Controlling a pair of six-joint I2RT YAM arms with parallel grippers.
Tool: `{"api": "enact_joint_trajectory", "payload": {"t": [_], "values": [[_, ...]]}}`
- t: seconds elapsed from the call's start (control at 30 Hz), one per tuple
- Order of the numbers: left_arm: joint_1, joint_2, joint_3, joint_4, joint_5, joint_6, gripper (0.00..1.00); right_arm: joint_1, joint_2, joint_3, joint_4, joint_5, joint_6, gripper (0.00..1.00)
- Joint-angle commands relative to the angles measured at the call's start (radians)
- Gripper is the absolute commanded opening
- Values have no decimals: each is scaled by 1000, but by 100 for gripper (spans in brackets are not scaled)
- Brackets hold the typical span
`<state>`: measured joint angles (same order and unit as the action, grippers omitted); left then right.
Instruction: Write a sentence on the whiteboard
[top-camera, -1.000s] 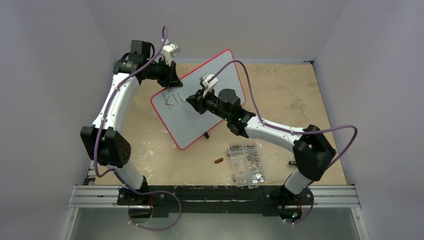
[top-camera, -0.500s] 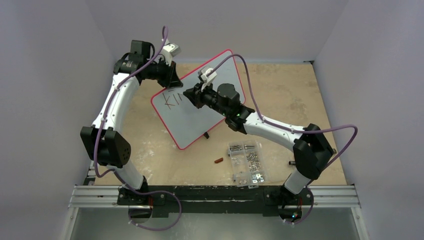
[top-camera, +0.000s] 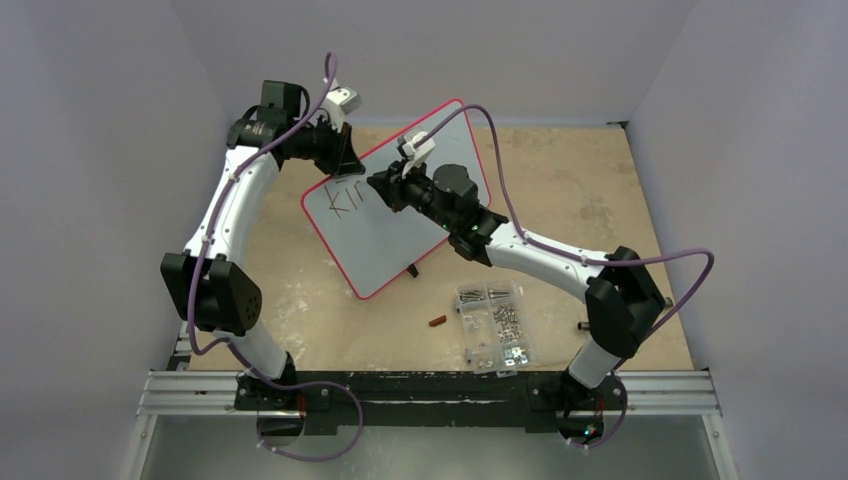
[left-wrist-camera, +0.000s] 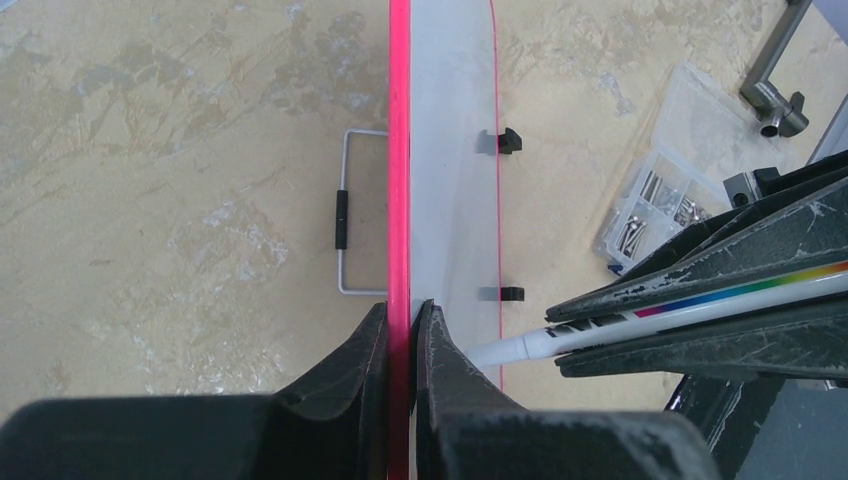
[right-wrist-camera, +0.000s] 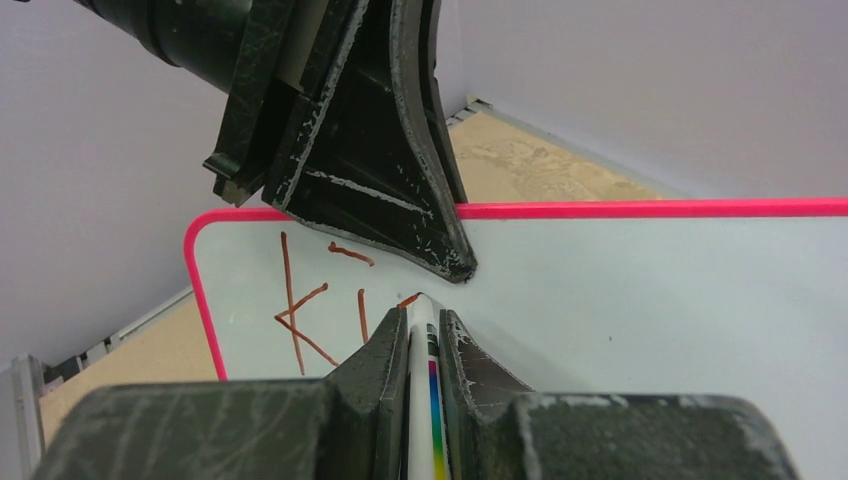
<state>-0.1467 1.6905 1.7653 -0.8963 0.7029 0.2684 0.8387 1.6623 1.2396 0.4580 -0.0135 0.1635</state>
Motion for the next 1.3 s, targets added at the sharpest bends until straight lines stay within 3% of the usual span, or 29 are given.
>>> {"api": "enact_joint_trajectory", "payload": {"t": [0.0, 0.67, 1.27], "values": [[-25, -10, -4, -81, -60, 98, 0, -10, 12, 37, -17, 102, -7, 0], [-25, -14, -4, -80, -63, 99, 0, -10, -39, -85, -27, 104, 9, 0], [-25, -18, -4, -80, -61, 100, 0, -10, -93, -96, -48, 61, 18, 0]]}}
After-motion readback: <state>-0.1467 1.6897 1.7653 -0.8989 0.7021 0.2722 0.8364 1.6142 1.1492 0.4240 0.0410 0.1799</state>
